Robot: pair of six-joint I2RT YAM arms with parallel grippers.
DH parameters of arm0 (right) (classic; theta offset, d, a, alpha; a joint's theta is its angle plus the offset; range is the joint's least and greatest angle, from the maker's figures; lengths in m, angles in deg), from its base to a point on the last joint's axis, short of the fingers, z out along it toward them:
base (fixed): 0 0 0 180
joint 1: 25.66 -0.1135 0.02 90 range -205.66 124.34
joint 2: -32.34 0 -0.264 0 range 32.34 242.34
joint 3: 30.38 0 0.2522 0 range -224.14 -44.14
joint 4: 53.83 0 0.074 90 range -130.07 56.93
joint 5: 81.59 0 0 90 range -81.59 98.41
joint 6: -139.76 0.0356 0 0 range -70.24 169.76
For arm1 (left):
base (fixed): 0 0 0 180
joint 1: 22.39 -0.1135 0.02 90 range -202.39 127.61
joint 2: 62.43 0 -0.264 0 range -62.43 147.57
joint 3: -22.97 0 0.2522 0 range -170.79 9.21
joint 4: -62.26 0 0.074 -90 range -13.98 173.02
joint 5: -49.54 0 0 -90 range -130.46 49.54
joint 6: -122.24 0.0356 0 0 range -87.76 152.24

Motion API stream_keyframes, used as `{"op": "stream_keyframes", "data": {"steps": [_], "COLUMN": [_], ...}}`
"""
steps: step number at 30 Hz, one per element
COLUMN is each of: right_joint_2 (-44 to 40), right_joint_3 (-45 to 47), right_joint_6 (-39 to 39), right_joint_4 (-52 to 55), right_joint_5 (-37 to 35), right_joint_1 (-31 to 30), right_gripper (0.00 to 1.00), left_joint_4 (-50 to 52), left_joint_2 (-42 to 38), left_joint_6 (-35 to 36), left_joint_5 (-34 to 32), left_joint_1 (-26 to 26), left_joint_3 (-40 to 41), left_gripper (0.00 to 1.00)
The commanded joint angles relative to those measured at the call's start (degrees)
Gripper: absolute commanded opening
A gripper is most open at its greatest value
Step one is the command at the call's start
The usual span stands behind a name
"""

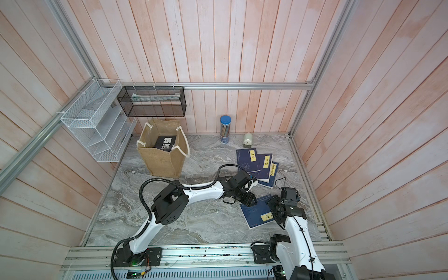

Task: Put the books into the canvas bag
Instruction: Move the book to the center of the board.

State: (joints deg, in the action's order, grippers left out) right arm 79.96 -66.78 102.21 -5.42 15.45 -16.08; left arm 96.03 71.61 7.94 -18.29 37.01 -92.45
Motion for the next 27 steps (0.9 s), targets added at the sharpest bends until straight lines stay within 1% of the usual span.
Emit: {"op": "stream_keyframes", "data": {"steps": [1, 4, 10, 13, 16, 19, 22, 25, 27], "right_joint_2": [1.71, 3.48, 4.29, 4.26, 4.82, 5.79, 6.92, 7.79, 8.53], "right_joint_3": [-1.81, -3.96, -4.23, -2.82, -0.38, 2.00, 3.09, 3.65, 3.07], "right_joint_6": [-1.44, -3.52, -4.42, -4.55, -5.08, -3.94, -4.52, -5.55, -6.35], "right_joint_4": [8.68, 11.29, 13.23, 12.16, 8.18, 3.13, -1.11, -5.17, -6.47], "right_joint_5": [-2.12, -3.02, -0.84, 0.98, 4.10, 7.65, 10.39, 13.95, 14.06], "right_joint_1": [0.50, 0.53, 0.60, 0.53, 0.49, 0.55, 0.44, 0.35, -0.69], "right_gripper": [0.78, 0.79, 0.80, 0.80, 0.80, 0.75, 0.68, 0.59, 0.55], "left_joint_4": [1.05, 1.00, 0.32, 0.03, 0.07, 0.53, 0.76, -0.72, -3.34], "left_joint_2": [1.49, 1.32, 1.01, 0.96, 0.70, 0.60, 0.02, -2.16, -4.88], "left_joint_6": [0.02, -0.02, 0.65, 0.89, 1.17, 1.75, 1.54, -0.38, -1.86], "left_joint_5": [-1.66, -1.29, -0.35, -0.01, 0.52, 1.03, 2.32, 6.96, 8.67], "left_joint_1": [-0.46, -0.73, -1.46, -2.00, -2.35, -2.61, -3.20, -4.20, -4.20], "left_joint_3": [1.38, 1.77, 3.12, 2.86, 2.76, 2.87, 3.93, 6.91, 10.75], "left_gripper": [0.53, 0.53, 0.53, 0.53, 0.53, 0.53, 0.53, 0.53, 0.53]}}
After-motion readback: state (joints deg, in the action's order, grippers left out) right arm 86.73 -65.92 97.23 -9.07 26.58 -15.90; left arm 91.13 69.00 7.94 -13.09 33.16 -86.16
